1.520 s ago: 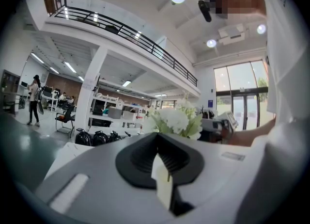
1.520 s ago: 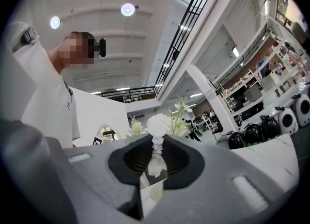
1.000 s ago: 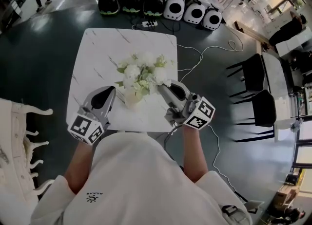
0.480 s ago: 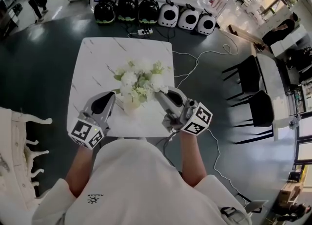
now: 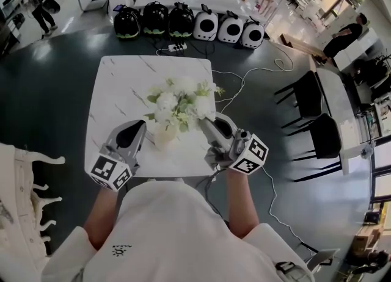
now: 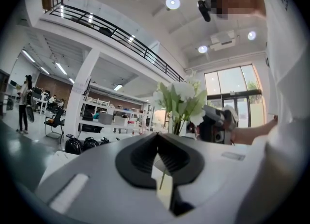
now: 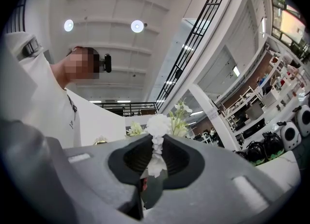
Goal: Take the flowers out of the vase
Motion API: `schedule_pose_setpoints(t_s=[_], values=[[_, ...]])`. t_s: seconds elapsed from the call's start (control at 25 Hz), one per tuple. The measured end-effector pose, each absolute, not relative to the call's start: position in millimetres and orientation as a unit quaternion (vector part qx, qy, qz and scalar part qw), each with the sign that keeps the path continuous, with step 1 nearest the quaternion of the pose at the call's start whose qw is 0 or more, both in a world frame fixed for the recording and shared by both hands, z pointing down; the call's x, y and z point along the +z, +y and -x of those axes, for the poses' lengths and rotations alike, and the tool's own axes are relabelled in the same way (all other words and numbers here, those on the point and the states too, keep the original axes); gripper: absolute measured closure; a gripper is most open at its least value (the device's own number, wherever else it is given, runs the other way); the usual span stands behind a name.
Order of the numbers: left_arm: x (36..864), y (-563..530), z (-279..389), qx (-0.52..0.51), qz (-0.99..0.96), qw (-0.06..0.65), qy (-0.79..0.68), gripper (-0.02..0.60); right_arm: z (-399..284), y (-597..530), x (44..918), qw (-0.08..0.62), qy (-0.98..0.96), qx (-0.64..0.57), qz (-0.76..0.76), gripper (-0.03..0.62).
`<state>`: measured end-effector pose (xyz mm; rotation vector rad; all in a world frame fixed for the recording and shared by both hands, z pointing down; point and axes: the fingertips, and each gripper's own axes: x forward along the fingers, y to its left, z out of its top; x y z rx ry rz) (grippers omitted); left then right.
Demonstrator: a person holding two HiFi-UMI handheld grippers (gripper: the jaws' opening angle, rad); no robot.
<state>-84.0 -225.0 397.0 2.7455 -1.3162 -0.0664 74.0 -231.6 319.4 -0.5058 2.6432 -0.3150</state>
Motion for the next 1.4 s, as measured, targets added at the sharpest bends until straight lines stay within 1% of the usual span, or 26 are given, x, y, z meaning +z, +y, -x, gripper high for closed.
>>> schedule_pose_setpoints(t_s=[0.4,0.64,0.92,1.4], values=[[392,-228,79,-0.032,-0.908,0.04,-0.415,0.593,-89,-230,306,0.242,0.942,-0.098,0.209,0.548],[388,-232,69,-0.034,-0.913,0.037,-0.404,0.592,-110,-228,291,0.263,0.934,-0.089,0.225,0.548],[398,-237,80,-0.031,-0.919,0.037,-0.392,0.594,-114,-226,296,0.267,0.928,-0.077,0.25,0.548],[401,-242,81,-0.029,-0.921,0.041,-0.385,0.593,-124,-225,304,0.265,0.922,-0.077,0.272,0.548]])
